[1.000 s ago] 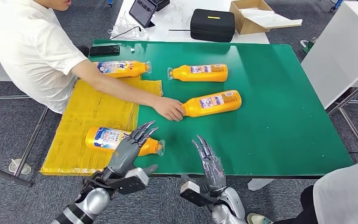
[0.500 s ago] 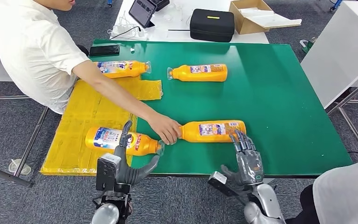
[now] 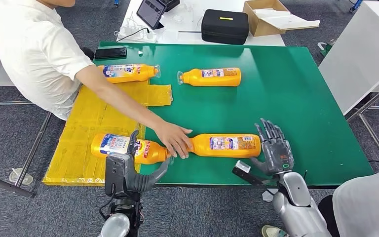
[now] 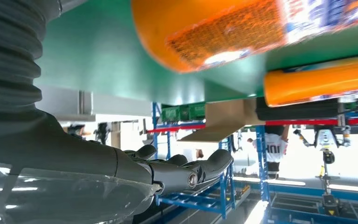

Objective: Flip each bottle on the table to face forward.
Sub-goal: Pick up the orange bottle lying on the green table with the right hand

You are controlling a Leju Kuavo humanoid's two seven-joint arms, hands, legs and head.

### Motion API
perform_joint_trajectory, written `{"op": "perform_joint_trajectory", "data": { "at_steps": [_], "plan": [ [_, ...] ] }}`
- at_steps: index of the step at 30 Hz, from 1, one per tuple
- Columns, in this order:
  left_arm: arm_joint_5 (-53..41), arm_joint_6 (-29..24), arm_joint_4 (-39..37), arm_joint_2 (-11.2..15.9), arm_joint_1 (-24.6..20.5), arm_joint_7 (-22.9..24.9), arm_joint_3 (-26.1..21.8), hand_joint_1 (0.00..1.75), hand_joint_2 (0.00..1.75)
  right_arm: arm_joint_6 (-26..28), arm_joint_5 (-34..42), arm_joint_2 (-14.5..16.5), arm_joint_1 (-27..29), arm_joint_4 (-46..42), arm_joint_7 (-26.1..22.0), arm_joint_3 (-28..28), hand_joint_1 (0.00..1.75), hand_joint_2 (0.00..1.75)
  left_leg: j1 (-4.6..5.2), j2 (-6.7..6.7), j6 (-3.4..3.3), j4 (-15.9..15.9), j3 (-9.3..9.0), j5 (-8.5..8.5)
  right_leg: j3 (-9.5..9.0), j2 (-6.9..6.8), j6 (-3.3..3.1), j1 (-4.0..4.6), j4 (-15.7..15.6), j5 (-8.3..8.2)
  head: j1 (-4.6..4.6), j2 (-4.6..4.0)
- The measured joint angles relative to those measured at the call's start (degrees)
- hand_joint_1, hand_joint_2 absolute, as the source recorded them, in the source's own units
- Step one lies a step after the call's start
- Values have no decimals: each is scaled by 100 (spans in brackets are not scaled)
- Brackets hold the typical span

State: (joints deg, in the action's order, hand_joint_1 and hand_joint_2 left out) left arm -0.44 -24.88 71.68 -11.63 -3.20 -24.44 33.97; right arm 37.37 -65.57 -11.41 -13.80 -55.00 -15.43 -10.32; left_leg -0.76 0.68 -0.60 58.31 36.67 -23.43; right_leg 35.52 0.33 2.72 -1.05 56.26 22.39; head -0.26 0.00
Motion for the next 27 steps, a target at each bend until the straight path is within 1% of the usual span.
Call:
{"op": "perform_joint_trajectory", "data": {
  "at_steps": [4, 11, 18, 27],
  "plan": [
    [-86, -143, -154, -36, -113, -7, 120, 0, 175, -4, -113, -77, -418, 535, 13, -124, 0, 175, -1, -5, -1, 0, 1, 0, 0, 1, 1, 2, 1, -1, 0, 0],
    [-128, -167, -387, -75, -287, 13, 245, 0, 175, -279, -55, 46, -878, 1247, -15, -350, 0, 175, -2, -5, -1, 0, 1, 2, 0, 1, 0, 3, 2, -1, 3, 1],
    [-143, -200, -556, -111, -353, 67, 255, 0, 175, -344, 36, 210, -983, 1633, -113, -457, 0, 175, -2, -4, -1, 0, 3, 2, 1, 0, 1, 2, 1, -1, 2, 0],
    [-175, -204, -680, -112, -429, 68, 277, 0, 175, -389, 69, 279, -1122, 1861, -163, -520, 0, 175, -2, -6, -1, 0, 0, 3, 0, 1, 1, 3, 1, -2, 2, 0]
  ]
}}
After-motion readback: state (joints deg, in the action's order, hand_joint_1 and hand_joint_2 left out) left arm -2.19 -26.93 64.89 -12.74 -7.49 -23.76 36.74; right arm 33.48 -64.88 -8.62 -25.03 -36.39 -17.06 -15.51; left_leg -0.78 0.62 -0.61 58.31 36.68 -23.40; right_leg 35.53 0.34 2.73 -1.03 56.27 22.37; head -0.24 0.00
